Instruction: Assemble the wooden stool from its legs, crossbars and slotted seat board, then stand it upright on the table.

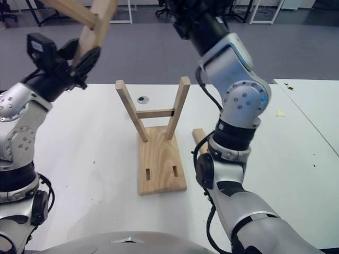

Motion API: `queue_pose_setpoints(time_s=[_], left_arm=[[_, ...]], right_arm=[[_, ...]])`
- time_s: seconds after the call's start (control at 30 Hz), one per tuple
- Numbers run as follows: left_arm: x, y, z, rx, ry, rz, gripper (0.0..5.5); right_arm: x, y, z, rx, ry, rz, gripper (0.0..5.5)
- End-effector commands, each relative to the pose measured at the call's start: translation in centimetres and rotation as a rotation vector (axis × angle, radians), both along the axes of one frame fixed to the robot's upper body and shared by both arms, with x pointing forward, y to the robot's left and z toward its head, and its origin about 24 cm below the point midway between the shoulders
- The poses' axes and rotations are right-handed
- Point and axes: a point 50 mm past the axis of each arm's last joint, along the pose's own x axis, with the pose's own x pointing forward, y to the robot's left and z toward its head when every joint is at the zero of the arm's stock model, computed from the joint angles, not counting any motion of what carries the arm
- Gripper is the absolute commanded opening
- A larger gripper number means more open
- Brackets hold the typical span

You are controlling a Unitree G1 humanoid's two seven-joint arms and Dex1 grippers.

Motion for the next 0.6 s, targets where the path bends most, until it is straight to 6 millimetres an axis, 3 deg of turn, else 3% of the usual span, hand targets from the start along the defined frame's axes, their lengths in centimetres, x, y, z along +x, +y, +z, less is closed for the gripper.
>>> queue_pose_setpoints(time_s=[0.03,0.2,0.6], left_arm=[[-0.9,-2.5,0.3,0.039,-0.032,-0.138,2.05],[-1.2,-2.8,-0.1,0.06,-0.029,-0.159,2.05],[-1.4,-2.8,-1.0,0.117,-0.04,-0.171,2.05]], right_arm=[[0.3,0.3,-0.1,0.055,0.098,0.08,3.34],[0.4,-0.1,-0.3,0.074,0.15,0.087,3.34],[0.2,-1.6,-0.7,0.153,0.272,0.084,1.12]])
